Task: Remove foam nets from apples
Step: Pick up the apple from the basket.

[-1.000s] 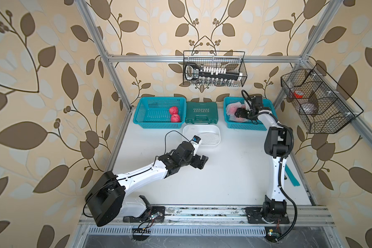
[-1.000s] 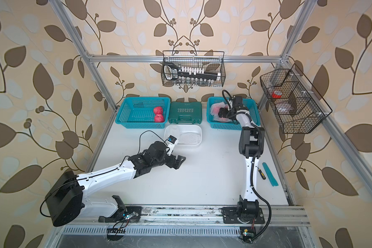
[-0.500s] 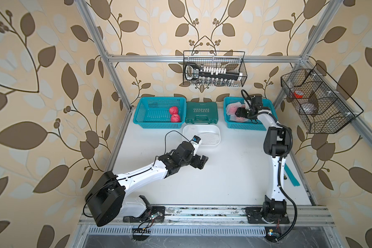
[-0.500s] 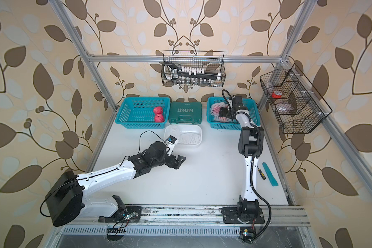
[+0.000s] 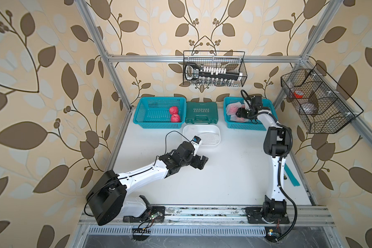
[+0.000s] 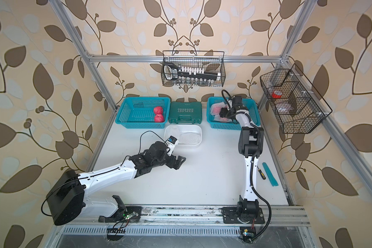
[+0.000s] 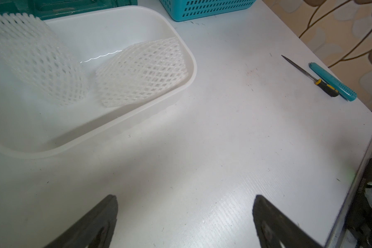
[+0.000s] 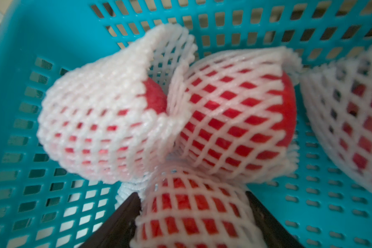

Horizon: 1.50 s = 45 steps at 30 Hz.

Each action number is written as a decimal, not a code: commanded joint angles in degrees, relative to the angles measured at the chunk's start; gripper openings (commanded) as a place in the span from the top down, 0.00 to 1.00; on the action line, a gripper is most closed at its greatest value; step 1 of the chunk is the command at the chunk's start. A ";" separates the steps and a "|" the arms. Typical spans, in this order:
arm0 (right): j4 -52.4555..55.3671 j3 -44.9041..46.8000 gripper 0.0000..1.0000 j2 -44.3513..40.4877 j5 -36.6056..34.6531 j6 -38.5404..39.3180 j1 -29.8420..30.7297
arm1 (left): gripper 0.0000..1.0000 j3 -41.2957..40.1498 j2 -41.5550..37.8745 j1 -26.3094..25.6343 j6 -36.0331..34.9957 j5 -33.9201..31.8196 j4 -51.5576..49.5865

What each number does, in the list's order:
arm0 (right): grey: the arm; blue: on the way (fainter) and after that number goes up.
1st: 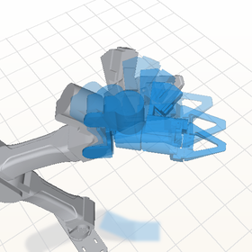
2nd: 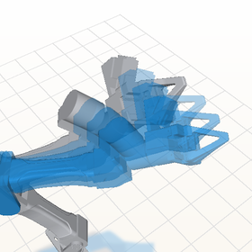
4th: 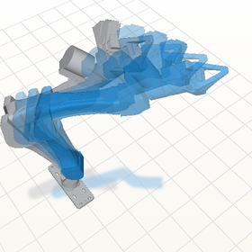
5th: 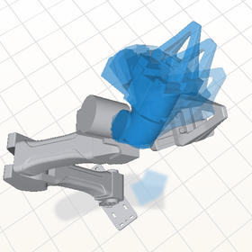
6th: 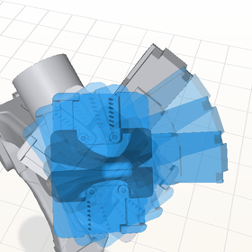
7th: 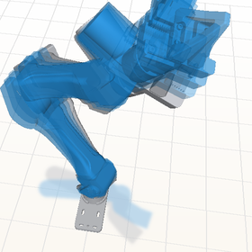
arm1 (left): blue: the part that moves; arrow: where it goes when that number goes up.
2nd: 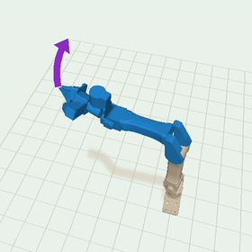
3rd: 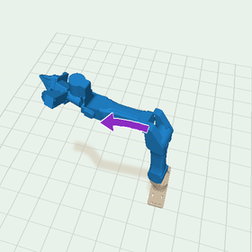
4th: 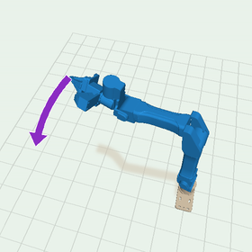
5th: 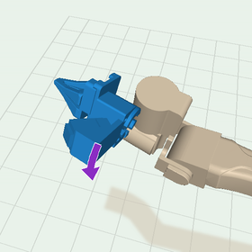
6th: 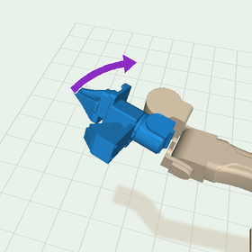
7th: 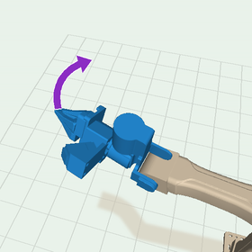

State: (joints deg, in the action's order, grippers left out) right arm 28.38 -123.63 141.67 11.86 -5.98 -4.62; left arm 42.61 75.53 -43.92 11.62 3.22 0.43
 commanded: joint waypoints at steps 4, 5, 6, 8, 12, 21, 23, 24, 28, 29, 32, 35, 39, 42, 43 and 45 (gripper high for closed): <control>-1.21 4.24 0.32 -1.40 0.27 -0.96 -0.15 | 0.01 1.16 -0.03 -0.34 0.46 0.99 0.02; -1.52 4.80 0.33 -1.84 0.27 -1.03 -0.15 | 0.01 1.21 -0.03 -0.33 0.45 0.99 0.01; -1.81 5.20 0.32 -2.24 0.27 -1.23 -0.15 | 0.01 1.25 -0.15 -0.35 0.37 0.94 -0.07; -2.71 6.39 0.33 -3.28 0.25 -1.59 -0.20 | 0.01 1.38 -0.20 -0.38 0.40 0.67 -0.25; -3.38 7.82 0.34 -5.02 0.28 -2.06 -0.15 | 0.01 1.27 -0.44 -0.37 0.13 0.26 -0.43; -4.64 10.08 0.36 -7.93 0.38 -3.07 -0.29 | 0.01 1.25 -0.45 -0.38 -0.48 -0.13 -0.78; -4.76 10.34 0.37 -8.32 0.38 -3.16 -0.24 | 0.01 1.30 -0.64 -0.35 -0.58 -0.31 -0.93; -4.84 10.46 0.37 -8.61 0.27 -3.25 -0.29 | 0.01 1.33 -0.81 -0.36 -0.68 -0.50 -1.02; -5.26 11.32 0.37 -9.84 -0.06 -3.26 -0.28 | 0.01 1.26 -1.08 -0.35 -0.82 -0.82 -1.04; -5.50 11.64 0.38 -10.23 0.05 -3.34 -0.36 | 0.01 1.25 -1.08 -0.32 -0.97 -0.86 -1.04; -6.10 12.89 0.38 -11.34 0.27 -3.49 -0.47 | 0.01 1.42 -0.76 -0.35 -0.93 -0.85 -1.08; -6.50 13.90 0.38 -12.36 0.27 -3.52 -0.54 | 0.01 1.60 -0.58 -0.34 -0.87 -0.70 -1.09; -7.21 15.68 0.38 -14.58 0.44 -3.69 -0.67 | 0.01 1.73 -1.04 -0.32 -0.82 -0.78 -1.31; -7.91 16.85 0.38 -16.04 0.71 -3.95 -0.83 | 0.01 1.86 -1.41 -0.35 -0.92 -0.93 -1.46; -7.69 16.68 0.38 -16.00 0.90 -3.95 -0.87 | 0.01 1.85 -1.46 -0.35 -0.97 -0.88 -1.52; -7.51 16.80 0.38 -16.28 1.14 -4.09 -0.91 | 0.01 1.96 -1.43 -0.33 -1.04 -0.85 -1.72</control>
State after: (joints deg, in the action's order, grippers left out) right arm 21.15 -107.55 127.63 12.08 -9.45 -5.28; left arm 42.61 75.48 -43.92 11.51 2.83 -1.23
